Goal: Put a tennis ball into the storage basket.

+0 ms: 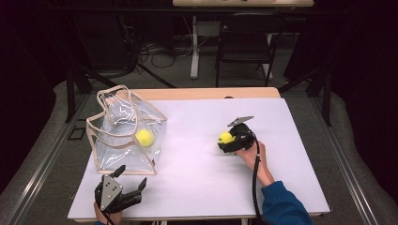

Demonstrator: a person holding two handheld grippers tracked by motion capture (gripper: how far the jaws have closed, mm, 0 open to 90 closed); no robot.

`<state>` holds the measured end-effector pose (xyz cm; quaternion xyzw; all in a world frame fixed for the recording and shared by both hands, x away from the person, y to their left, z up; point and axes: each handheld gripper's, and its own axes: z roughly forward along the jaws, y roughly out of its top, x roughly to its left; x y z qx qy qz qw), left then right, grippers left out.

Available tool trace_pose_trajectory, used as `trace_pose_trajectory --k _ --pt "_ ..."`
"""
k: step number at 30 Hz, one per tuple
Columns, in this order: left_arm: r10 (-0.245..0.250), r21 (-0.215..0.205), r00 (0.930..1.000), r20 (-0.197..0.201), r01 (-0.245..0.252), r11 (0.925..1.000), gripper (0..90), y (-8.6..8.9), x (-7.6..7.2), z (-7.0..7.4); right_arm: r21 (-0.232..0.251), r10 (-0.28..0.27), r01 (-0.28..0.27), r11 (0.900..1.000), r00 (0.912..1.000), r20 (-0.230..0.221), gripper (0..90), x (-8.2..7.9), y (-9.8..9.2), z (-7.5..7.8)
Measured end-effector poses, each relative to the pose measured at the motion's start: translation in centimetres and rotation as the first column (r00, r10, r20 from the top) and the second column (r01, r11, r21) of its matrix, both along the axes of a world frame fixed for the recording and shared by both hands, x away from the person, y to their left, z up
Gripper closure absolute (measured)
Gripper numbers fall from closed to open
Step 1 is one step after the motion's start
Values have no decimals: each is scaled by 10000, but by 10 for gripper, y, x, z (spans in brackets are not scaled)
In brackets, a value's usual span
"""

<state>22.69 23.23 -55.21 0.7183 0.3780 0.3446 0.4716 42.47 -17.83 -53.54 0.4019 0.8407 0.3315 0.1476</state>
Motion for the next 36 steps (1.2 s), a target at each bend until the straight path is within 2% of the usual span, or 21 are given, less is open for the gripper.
trace_pose_trajectory --k 2,6,16,25,27,36 --pt "-36 24 10000 30 36 10000 160 0 0 0 -139 -83 84 9999 9999 61 198 0 1 0" --pt "9 12 10000 -13 -9 10000 160 0 1 0 -106 -79 80 9999 9999 63 243 0 0 -1" --pt "-3 25 10000 9 3 10000 160 0 0 0 178 -36 34 9998 9999 101 256 0 -2 0" --pt "-5 11 10000 46 5 10000 160 0 -1 1 41 115 -118 9999 9980 621 259 -10 -1 13" --pt "-18 -25 10000 35 18 10000 160 1 0 0 129 155 -165 9998 9974 706 259 -11 0 15" --pt "-36 19 10000 77 36 10000 160 1 -1 1 368 561 -587 9976 9961 676 260 -18 6 21"
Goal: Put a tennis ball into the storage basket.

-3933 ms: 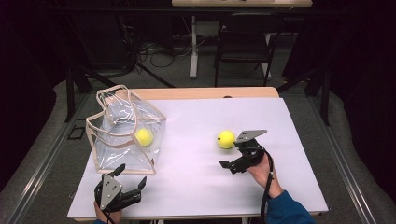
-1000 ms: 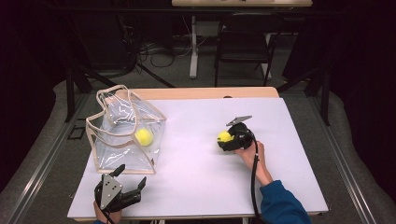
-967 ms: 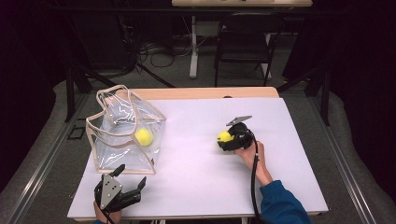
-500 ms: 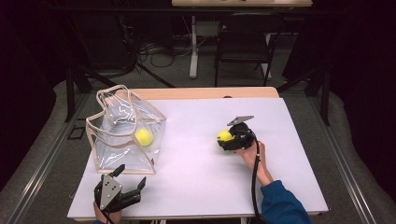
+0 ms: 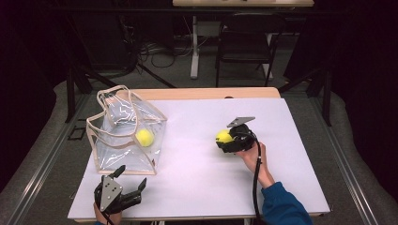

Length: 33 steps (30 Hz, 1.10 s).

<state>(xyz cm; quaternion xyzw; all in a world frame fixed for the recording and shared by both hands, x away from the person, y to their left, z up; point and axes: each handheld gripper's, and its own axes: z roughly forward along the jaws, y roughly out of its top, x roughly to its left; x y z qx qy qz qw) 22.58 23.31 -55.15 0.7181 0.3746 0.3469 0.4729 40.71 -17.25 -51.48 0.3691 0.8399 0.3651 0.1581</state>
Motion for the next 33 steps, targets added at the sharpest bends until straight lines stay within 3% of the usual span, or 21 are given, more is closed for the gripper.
trace_pose_trajectory --k 6,33 --pt "0 -14 10000 57 0 10000 160 -1 -1 1 233 362 -360 9991 9993 -98 260 -4 5 2" --pt "89 -8 10000 -13 -89 10000 160 -1 1 -1 39 1244 -1245 9922 9922 89 261 -21 31 12"
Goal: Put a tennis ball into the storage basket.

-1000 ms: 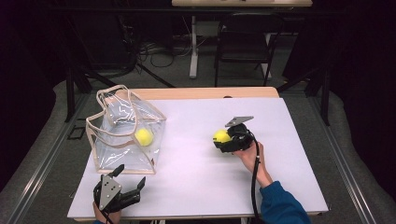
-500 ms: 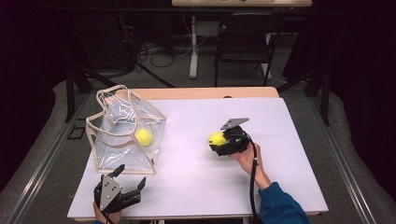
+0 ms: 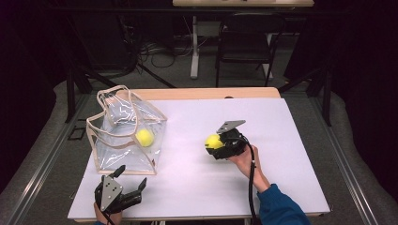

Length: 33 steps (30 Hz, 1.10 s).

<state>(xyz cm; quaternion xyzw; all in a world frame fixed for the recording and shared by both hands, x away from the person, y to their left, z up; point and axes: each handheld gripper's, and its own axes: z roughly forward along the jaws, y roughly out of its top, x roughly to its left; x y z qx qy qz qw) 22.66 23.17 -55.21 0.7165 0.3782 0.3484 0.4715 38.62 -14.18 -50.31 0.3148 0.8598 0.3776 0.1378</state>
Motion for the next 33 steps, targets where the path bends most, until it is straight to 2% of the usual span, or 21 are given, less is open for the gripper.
trace_pose_trajectory --k 9,33 --pt "-10 30 10000 19 10 10000 160 0 0 0 -240 72 -71 9997 10000 67 261 -3 5 3" --pt "-48 -61 10000 5 48 10000 160 0 1 0 -388 365 -355 9986 9990 248 261 -1 19 21"
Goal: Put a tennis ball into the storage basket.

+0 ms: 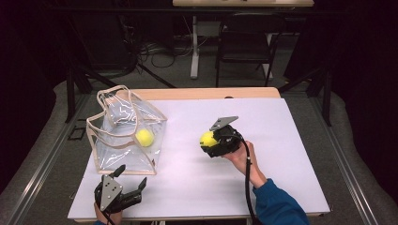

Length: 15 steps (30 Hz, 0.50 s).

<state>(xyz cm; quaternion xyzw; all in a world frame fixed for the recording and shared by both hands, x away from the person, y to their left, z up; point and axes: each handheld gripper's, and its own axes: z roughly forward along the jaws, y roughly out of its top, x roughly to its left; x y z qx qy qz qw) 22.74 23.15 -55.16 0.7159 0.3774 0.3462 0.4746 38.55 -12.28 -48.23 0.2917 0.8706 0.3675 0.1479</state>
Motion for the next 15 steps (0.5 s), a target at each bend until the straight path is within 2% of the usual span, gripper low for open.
trace_pose_trajectory --k 15 --pt "-46 23 10000 34 46 10000 160 -1 0 0 -59 122 -122 9999 9999 97 261 7 10 6"
